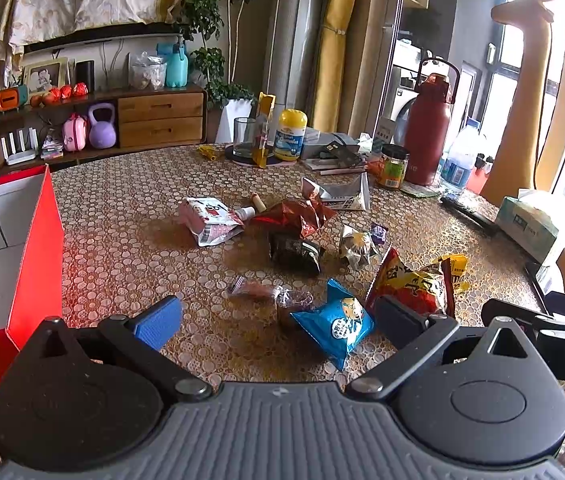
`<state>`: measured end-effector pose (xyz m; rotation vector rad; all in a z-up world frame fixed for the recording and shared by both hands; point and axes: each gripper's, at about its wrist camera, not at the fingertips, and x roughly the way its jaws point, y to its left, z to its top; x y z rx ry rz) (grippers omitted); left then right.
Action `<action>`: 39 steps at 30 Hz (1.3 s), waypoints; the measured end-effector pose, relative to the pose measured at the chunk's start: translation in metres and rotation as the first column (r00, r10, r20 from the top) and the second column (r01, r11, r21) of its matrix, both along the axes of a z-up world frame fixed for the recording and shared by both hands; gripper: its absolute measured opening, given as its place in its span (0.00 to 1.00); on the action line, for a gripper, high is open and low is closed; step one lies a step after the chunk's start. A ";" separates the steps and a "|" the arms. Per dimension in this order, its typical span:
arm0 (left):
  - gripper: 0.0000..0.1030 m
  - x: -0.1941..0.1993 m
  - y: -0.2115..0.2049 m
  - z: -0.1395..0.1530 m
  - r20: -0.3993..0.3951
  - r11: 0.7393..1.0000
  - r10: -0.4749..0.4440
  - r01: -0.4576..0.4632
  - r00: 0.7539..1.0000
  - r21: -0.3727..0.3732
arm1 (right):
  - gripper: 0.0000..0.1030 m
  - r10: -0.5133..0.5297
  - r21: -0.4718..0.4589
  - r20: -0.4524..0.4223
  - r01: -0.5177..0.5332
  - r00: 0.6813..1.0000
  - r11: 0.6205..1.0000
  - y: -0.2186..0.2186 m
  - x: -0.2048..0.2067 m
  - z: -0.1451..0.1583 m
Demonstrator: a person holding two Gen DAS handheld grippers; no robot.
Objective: Organize snacks
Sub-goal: 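Move both tools toward the blue bag and red chip bag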
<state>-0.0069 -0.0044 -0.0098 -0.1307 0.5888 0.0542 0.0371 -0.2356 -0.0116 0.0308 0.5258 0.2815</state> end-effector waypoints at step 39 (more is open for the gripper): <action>1.00 0.003 0.001 -0.006 -0.031 1.000 -0.005 0.006 1.000 0.011 | 1.00 0.001 -0.011 -0.017 -0.001 1.000 1.000 0.002 0.002 -0.008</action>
